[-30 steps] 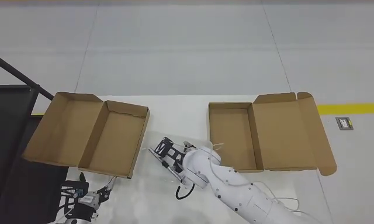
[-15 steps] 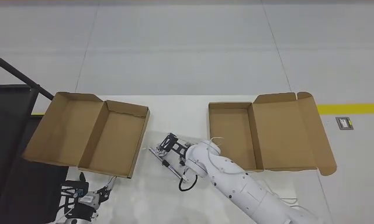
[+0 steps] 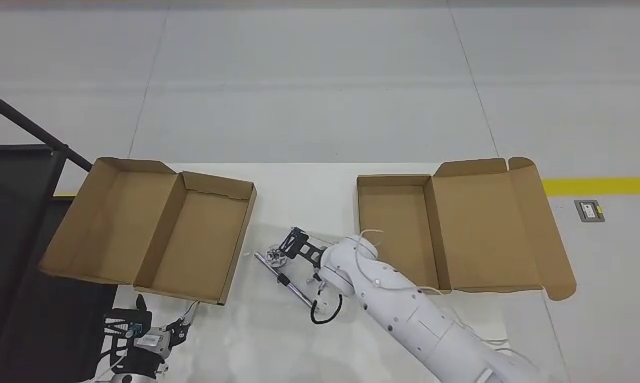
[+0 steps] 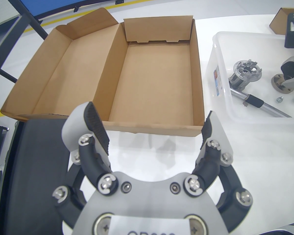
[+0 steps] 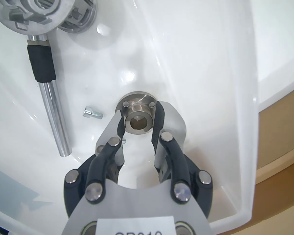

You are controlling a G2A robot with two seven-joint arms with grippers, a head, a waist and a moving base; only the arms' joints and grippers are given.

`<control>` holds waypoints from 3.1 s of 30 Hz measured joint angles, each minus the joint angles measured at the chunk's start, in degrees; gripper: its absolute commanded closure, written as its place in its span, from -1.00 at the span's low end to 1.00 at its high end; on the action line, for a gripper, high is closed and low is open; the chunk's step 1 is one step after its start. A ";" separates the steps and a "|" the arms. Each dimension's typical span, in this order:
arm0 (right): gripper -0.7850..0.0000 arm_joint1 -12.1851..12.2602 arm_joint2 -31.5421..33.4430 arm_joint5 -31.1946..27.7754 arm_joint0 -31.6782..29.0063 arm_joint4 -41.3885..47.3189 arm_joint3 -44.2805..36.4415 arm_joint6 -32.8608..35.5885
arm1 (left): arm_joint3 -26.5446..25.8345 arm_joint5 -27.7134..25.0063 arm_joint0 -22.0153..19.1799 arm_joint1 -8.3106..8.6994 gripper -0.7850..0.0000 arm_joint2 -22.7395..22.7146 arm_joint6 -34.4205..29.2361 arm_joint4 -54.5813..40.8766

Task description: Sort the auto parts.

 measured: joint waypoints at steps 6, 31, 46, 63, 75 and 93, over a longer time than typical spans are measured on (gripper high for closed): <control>1.00 -0.96 0.06 -0.60 0.60 0.10 2.27 -0.10 | 0.00 0.00 0.00 0.00 -1.00 0.00 0.00 0.00; 1.00 10.17 35.23 3.37 -23.56 -12.79 -47.19 2.45 | 0.00 0.00 0.00 0.00 -1.00 0.00 0.00 0.00; 0.97 7.40 30.56 9.08 -4.62 -13.67 -4.60 0.97 | 0.00 0.00 0.00 0.00 -1.00 0.00 0.00 0.00; -1.00 7.89 32.35 7.54 -8.24 -13.15 -10.89 -0.32 | 0.00 0.00 0.00 0.00 -1.00 0.00 0.00 0.00; -0.83 10.93 31.02 -2.31 -37.46 -21.98 -61.74 5.87 | 0.00 0.00 0.00 0.00 -1.00 0.00 0.00 0.00; -0.08 3.13 5.86 -7.94 -14.64 -19.77 -29.19 9.29 | 0.00 0.00 0.00 0.00 -1.00 0.00 0.00 0.00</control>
